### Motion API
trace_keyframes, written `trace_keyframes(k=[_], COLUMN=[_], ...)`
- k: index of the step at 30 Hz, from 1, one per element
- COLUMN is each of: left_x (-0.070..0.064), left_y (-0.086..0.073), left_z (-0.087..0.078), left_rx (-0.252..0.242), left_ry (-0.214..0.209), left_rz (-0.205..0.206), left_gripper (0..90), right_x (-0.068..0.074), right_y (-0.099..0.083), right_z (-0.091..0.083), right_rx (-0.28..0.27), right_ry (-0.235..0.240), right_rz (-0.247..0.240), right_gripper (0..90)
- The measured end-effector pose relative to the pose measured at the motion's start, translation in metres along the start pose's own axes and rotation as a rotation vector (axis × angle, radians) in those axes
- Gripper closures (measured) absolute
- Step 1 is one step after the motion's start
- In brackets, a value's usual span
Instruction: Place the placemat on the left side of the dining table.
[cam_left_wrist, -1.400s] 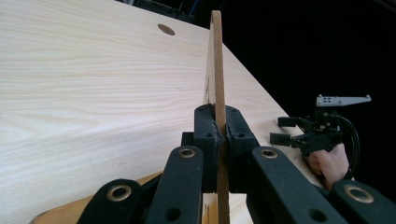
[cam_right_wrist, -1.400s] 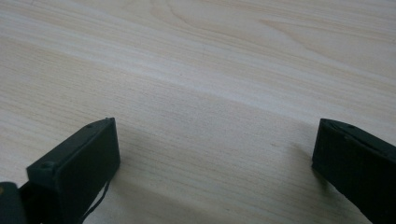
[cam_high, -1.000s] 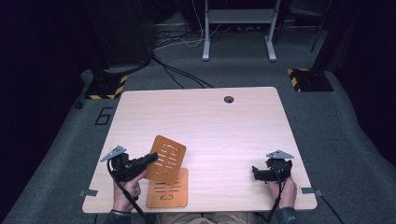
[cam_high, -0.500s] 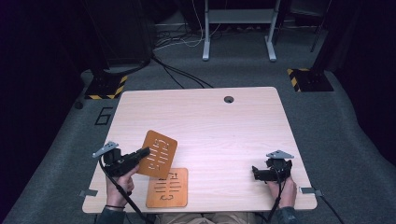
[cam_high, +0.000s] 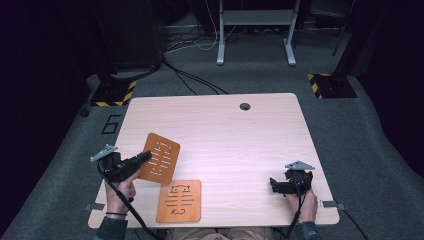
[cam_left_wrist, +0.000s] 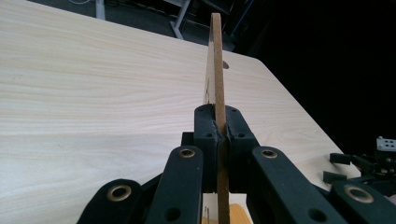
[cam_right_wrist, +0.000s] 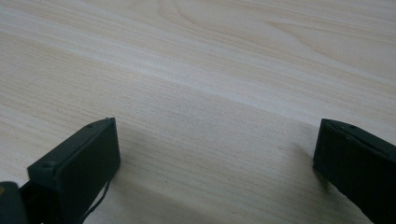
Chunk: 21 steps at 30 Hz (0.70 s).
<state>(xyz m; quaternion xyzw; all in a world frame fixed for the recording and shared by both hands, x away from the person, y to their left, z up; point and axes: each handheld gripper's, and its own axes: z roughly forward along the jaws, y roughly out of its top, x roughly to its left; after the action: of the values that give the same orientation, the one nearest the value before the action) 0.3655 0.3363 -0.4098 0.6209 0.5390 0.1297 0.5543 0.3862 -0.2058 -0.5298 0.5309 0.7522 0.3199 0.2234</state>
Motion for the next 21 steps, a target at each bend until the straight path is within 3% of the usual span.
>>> trace_keyframes(k=[5, 21], left_x=[0.005, 0.028], left_y=[0.005, 0.027], left_z=[0.001, 0.009], left_rx=[0.01, 0.015], left_ry=[0.027, 0.1], left_rz=[0.007, -0.022], left_gripper=[85.9, 85.9], right_x=[0.0, 0.0], right_y=[0.0, 0.0], right_z=[0.0, 0.0], right_rx=[0.0, 0.0], right_ry=[0.0, 0.0], right_rz=[0.001, 0.001], right_gripper=[0.0, 0.0])
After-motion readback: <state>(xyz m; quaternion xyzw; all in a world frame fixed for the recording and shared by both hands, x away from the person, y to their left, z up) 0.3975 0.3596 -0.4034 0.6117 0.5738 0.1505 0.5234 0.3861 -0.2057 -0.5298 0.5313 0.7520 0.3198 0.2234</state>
